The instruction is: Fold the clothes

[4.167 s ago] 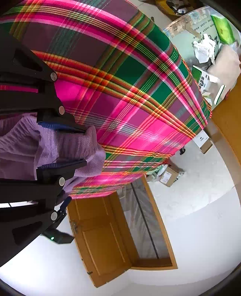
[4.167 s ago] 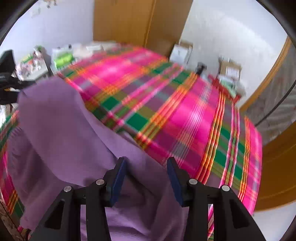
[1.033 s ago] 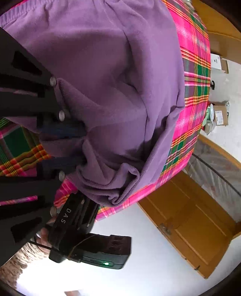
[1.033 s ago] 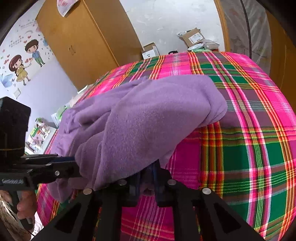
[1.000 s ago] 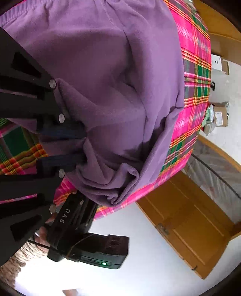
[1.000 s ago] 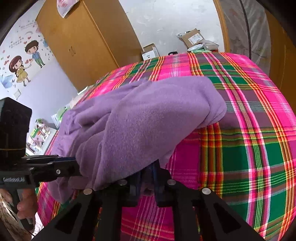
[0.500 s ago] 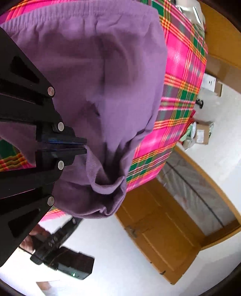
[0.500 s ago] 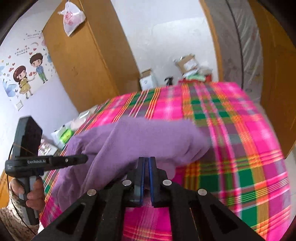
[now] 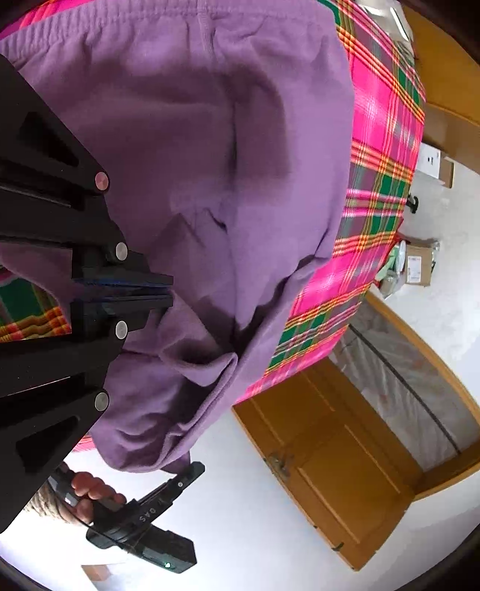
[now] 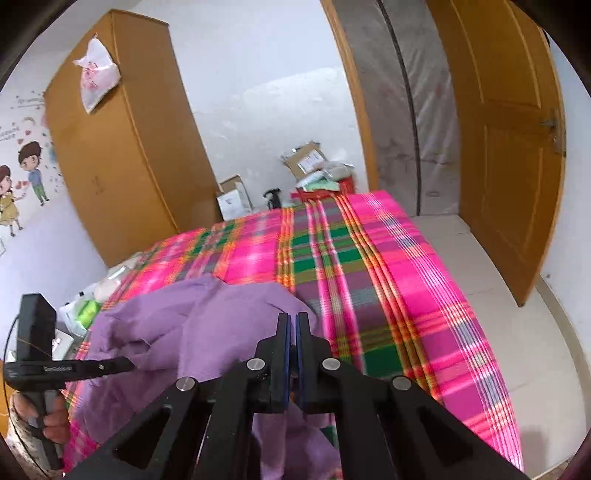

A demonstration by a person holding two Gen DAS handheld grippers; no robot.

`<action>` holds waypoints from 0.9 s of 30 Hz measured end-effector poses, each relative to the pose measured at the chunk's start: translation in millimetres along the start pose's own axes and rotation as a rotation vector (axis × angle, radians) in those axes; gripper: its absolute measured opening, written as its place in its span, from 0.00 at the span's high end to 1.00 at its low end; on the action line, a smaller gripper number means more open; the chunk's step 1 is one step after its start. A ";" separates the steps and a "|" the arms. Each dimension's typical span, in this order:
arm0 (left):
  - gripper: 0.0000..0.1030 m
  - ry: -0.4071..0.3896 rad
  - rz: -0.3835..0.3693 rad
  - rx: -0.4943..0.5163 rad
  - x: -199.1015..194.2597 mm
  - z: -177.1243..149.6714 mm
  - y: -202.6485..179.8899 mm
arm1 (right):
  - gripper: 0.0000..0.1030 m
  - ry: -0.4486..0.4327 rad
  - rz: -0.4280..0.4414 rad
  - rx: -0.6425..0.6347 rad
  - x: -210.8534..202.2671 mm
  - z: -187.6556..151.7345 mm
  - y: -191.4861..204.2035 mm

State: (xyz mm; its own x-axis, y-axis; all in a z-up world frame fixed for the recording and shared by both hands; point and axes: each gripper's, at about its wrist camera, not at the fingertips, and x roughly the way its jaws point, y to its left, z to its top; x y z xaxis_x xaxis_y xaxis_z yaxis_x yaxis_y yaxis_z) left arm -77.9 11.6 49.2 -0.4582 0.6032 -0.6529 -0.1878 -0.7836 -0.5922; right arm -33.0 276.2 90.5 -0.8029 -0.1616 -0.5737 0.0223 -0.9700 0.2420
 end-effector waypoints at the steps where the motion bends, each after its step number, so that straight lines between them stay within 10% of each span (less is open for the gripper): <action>1: 0.95 0.003 0.012 0.010 1.1 -0.2 -2.6 | 0.97 0.009 -0.004 0.001 1.0 -3.0 -2.3; 8: 0.73 0.005 0.064 0.071 4.3 1.1 -14.4 | 0.95 0.033 -0.036 0.047 -3.6 -14.1 -15.6; 19: 0.72 0.044 -0.002 0.079 21.6 26.7 -29.8 | 0.74 0.045 0.069 -0.098 -23.0 -24.2 19.4; 25: 0.72 0.112 -0.030 0.105 54.5 44.2 -44.9 | 0.74 0.197 0.116 -0.120 6.0 -53.8 33.2; 27: 0.72 0.140 -0.028 0.056 65.9 49.8 -43.5 | 0.88 0.215 0.119 -0.109 9.2 -62.5 32.9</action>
State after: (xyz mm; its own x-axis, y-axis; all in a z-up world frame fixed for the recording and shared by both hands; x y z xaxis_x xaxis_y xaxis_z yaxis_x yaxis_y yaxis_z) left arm -143.2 78.0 55.4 -0.3272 0.6366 -0.6984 -0.2491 -0.7710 -0.5861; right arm -2.4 231.5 44.3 -0.6458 -0.2995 -0.7023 0.1827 -0.9537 0.2387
